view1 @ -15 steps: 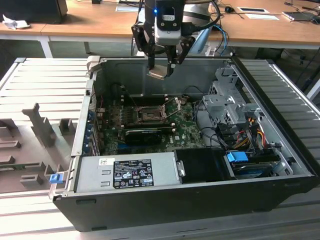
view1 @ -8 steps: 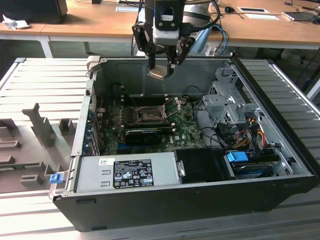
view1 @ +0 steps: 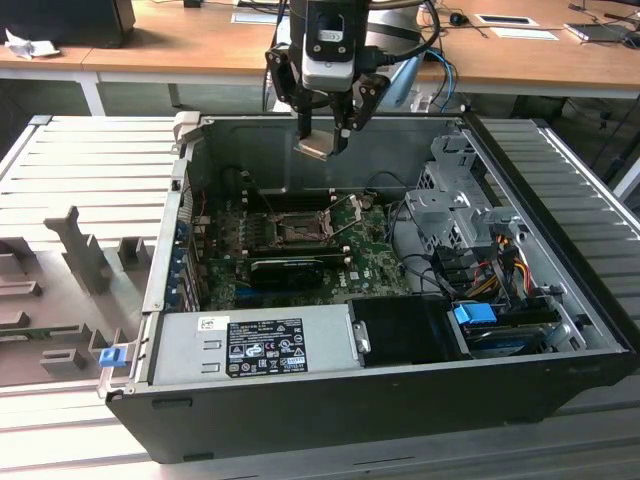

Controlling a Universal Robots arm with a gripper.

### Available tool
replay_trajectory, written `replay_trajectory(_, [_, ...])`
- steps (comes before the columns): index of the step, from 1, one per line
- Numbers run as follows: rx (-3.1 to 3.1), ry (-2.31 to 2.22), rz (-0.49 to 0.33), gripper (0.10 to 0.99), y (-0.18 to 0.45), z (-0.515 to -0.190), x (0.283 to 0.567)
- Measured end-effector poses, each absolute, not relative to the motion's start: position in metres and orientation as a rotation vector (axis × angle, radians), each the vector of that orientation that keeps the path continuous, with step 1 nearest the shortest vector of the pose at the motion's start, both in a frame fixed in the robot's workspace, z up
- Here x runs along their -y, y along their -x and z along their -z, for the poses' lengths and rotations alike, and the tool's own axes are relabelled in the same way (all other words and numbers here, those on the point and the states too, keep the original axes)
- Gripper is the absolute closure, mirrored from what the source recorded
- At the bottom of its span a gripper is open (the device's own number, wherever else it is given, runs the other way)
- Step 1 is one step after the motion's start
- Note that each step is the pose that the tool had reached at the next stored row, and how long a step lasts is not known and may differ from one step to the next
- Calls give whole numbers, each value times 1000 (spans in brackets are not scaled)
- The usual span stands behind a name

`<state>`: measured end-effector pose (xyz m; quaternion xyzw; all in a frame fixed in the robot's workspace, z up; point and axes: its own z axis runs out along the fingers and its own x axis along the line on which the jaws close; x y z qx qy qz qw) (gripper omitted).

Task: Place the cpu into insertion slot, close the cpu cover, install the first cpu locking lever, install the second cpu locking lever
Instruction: 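Place the cpu into insertion slot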

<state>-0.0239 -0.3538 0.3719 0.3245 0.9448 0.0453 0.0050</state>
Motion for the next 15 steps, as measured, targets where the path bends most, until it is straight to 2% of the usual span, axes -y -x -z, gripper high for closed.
replay_trajectory(15, [-2921,-1113,-141,557,24,-371,354])
